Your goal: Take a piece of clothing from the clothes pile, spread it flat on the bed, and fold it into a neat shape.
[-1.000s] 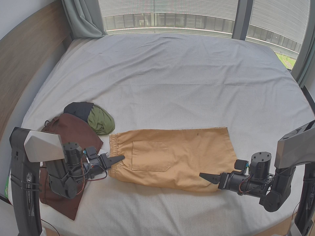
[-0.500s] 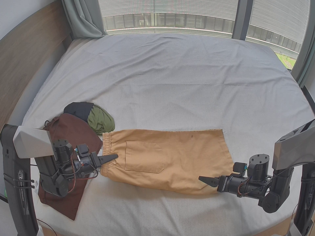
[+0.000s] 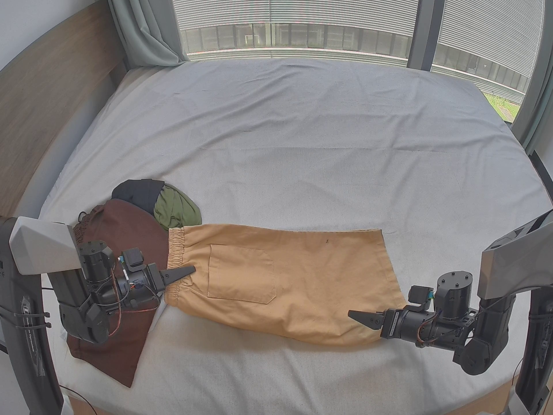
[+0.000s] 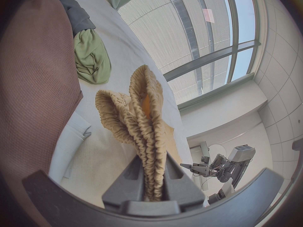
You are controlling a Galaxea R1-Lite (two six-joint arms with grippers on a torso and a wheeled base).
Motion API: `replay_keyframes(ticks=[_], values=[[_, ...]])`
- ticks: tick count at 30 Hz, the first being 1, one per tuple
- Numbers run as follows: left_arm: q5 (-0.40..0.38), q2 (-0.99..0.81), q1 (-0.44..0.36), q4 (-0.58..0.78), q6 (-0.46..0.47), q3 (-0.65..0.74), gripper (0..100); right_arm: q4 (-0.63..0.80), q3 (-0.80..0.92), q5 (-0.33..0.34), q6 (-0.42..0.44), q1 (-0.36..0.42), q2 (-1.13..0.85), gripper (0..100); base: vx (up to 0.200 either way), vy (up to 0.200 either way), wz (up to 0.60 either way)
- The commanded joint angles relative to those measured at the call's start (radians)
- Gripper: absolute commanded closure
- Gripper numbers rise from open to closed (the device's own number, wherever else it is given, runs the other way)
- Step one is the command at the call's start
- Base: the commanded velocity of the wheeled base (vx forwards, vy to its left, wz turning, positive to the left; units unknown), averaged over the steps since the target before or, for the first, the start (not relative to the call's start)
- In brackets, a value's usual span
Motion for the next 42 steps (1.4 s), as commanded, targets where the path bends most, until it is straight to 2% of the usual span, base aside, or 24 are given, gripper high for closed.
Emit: replay_keyframes(ticks=[1,9,26,42], values=[[-0.023,-0.021,0.021,-0.001,0.013,0.013,100,-0.001,0.000,0.001,0.000,0.000,0.002,0,0.000,0.000,0.00],[-0.104,-0.056,0.073,-0.001,0.016,0.039,100,-0.001,-0.001,0.001,0.000,0.000,0.000,0,0.000,0.000,0.00],[-0.118,-0.066,0.127,-0.001,0.016,0.039,100,-0.001,-0.001,0.001,0.000,0.000,0.000,0,0.000,0.000,0.00],[-0.121,-0.075,0.127,-0.001,0.026,0.042,100,-0.001,-0.001,0.001,0.000,0.003,-0.002,0,0.000,0.000,0.00]])
